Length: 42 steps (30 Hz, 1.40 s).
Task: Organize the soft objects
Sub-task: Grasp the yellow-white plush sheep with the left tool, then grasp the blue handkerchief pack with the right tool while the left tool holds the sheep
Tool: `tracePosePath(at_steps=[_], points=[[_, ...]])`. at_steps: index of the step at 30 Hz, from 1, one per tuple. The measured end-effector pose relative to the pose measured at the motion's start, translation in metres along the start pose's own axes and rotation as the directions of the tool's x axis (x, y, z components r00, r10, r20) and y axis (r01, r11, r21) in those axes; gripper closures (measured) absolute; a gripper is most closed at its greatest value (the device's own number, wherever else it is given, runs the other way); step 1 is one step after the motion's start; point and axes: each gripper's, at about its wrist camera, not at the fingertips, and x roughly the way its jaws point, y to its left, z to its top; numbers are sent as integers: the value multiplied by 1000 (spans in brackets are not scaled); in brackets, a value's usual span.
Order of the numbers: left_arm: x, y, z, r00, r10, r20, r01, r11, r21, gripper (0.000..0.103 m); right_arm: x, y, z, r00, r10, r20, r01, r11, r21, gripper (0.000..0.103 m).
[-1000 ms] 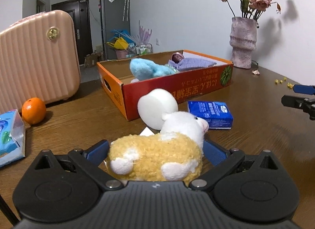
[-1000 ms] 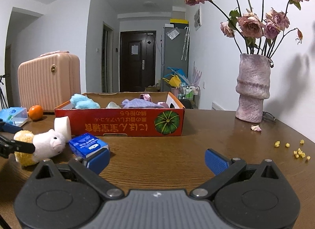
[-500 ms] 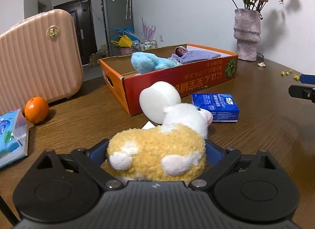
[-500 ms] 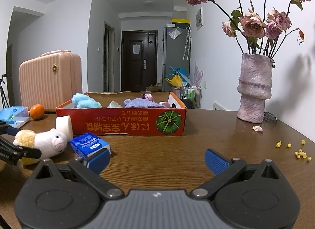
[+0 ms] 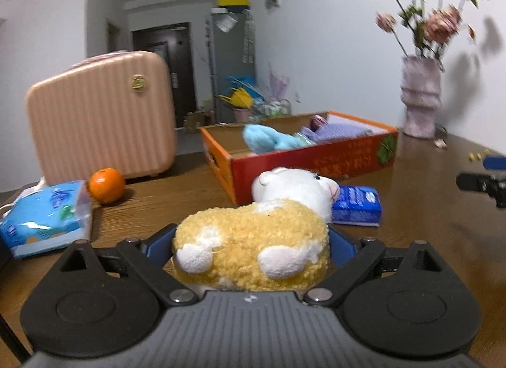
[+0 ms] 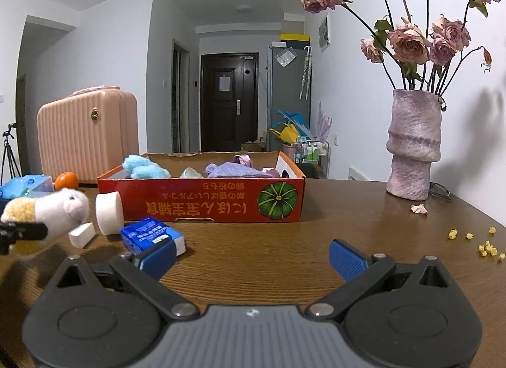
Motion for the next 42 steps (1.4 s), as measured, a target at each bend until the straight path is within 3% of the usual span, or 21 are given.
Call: tracePosePath(at_steps=[12, 18, 23, 28, 42], points=[[-33, 22, 2, 984, 175, 39, -167, 974, -154, 7, -5, 7, 0, 999, 48, 6, -48, 999, -5, 0], [-43, 22, 1, 974, 221, 39, -210, 959, -190, 7, -5, 13, 1, 995, 103, -15, -103, 995, 0, 0], [-48, 20, 0, 970, 239, 43, -226, 953, -201, 7, -2, 26, 3, 995, 97, -4, -97, 995, -17, 0], [-46, 20, -1, 968, 249, 38, -237, 951, -201, 7, 12, 51, 6, 999, 37, -12, -38, 991, -127, 0], [-45, 35, 1, 964, 264, 29, -249, 936, -248, 7, 90, 90, 18, 965, 171, -197, -202, 967, -153, 0]])
